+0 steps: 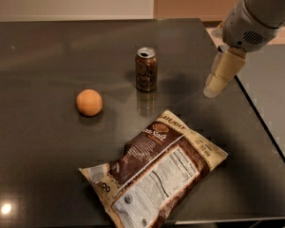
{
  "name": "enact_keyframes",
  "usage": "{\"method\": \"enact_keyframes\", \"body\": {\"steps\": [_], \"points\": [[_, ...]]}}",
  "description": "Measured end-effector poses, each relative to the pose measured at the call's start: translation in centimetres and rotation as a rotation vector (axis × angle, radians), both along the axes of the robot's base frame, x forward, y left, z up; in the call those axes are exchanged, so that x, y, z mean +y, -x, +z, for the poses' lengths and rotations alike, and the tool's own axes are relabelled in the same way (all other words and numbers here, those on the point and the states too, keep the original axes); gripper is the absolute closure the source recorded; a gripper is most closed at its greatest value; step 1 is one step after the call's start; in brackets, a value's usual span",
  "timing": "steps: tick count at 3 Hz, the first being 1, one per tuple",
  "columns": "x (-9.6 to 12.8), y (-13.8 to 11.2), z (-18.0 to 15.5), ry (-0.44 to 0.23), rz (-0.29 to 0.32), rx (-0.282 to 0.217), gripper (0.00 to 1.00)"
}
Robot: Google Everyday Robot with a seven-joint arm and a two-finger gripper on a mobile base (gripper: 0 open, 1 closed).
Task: Move orange can near brown chip bag
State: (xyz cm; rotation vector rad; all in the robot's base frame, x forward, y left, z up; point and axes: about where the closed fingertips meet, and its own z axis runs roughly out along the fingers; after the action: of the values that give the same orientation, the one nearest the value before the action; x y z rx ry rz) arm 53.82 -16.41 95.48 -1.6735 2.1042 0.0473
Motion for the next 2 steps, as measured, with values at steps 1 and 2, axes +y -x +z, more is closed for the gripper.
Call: {"method": "enact_keyframes", "body": {"steps": [1, 2], "points": [[1.0, -1.8, -0.5, -0.027, 0.007, -0.002, 0.00], [3.9, -5.1, -2.0, -0.084, 0.020, 0.006, 0.00]]}}
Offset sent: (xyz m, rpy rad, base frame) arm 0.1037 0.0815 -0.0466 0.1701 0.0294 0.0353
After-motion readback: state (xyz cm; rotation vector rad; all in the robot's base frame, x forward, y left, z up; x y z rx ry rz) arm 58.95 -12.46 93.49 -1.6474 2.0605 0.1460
